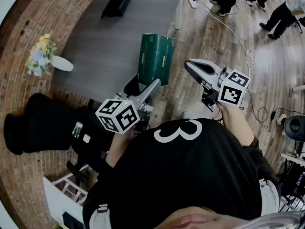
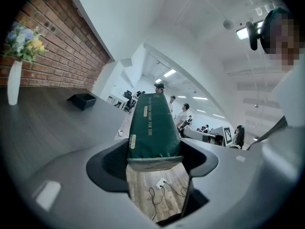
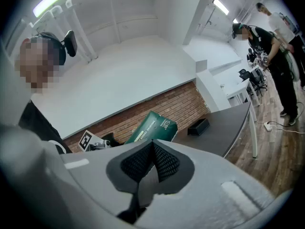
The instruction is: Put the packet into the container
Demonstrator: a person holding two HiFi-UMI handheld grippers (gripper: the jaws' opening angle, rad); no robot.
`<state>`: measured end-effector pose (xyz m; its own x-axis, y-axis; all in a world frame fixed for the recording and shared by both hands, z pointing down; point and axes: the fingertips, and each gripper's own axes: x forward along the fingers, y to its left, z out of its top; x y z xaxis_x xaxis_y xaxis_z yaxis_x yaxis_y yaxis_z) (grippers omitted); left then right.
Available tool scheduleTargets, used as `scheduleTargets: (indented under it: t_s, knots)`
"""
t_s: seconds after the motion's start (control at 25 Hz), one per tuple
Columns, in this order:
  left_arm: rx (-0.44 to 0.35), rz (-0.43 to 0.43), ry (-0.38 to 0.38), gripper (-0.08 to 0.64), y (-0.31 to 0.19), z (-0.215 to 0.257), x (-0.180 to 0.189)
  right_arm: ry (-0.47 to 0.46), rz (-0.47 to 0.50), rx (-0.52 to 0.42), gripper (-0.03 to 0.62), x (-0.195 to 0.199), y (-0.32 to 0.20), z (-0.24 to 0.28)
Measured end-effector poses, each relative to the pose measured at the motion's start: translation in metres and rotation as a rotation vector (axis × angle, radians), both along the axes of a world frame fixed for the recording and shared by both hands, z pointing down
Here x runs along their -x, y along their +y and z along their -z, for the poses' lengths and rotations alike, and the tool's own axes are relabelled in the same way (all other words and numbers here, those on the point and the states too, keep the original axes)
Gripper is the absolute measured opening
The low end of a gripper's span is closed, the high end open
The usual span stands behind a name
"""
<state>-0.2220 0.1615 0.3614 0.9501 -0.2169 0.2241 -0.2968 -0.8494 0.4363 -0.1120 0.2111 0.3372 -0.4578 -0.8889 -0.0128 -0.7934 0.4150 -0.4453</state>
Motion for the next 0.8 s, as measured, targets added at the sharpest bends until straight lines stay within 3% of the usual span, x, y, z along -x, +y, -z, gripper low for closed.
scheduleTargets:
  t_s: [0.52,0.8]
  knots:
    - [0.007,0.034,-0.006,0.345,-0.007,-0.008,-0.021,-0.018,0.020,0.003,0.002,-0.022,-0.005,-0.004]
    - [0.021,0.037,-0.014,0.345,-0.015,-0.007,-0.073,-0.057,0.012,0.012,0.002,-0.075,-0.008,-0.006]
